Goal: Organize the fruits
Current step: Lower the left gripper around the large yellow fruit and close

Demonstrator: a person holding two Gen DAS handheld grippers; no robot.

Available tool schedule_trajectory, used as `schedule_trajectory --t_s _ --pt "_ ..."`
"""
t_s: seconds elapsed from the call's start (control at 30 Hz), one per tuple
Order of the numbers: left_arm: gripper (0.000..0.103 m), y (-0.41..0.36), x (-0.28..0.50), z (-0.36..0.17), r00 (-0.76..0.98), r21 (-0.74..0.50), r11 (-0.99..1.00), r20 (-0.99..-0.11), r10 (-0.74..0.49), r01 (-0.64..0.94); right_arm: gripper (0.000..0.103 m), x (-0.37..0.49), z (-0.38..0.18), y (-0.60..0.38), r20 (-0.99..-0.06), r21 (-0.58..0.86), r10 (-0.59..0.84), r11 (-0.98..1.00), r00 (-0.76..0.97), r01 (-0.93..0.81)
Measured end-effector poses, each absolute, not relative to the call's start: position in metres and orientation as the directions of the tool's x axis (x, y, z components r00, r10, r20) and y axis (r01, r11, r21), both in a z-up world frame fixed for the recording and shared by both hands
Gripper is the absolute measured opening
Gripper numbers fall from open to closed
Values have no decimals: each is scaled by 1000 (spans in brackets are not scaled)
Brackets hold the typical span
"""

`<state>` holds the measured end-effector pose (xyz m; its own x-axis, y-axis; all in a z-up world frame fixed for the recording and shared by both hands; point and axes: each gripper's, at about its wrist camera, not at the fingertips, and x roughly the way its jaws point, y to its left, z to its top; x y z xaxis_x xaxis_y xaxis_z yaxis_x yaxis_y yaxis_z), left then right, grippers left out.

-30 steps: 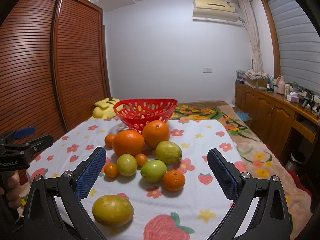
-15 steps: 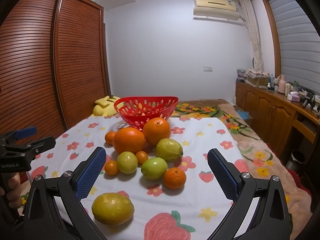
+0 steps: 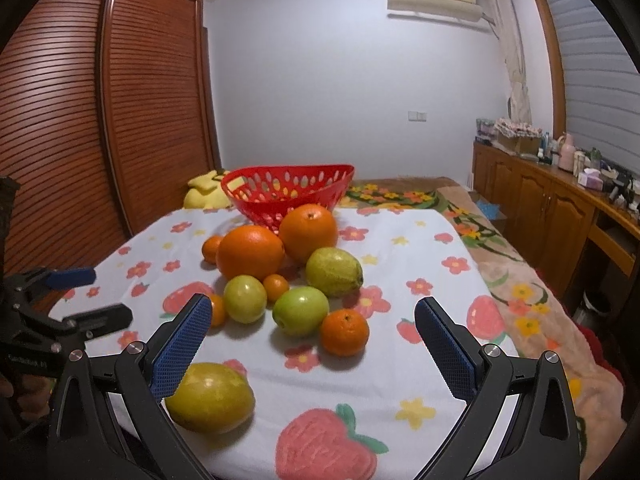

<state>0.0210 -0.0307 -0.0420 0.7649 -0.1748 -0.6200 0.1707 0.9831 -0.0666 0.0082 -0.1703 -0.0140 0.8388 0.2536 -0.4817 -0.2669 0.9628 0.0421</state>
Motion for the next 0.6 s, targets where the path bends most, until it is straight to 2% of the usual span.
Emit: schedule_trajectory --t_s 0.37,0.6 --pt "101 -55 37 -57 640 -150 935 -693 -331 321 102 25 -25 -188 -538 58 248 964 805 -258" --pt "100 -74 46 -64 577 -150 909 -729 -368 389 101 31 -33 -197 -566 49 233 967 791 -250"
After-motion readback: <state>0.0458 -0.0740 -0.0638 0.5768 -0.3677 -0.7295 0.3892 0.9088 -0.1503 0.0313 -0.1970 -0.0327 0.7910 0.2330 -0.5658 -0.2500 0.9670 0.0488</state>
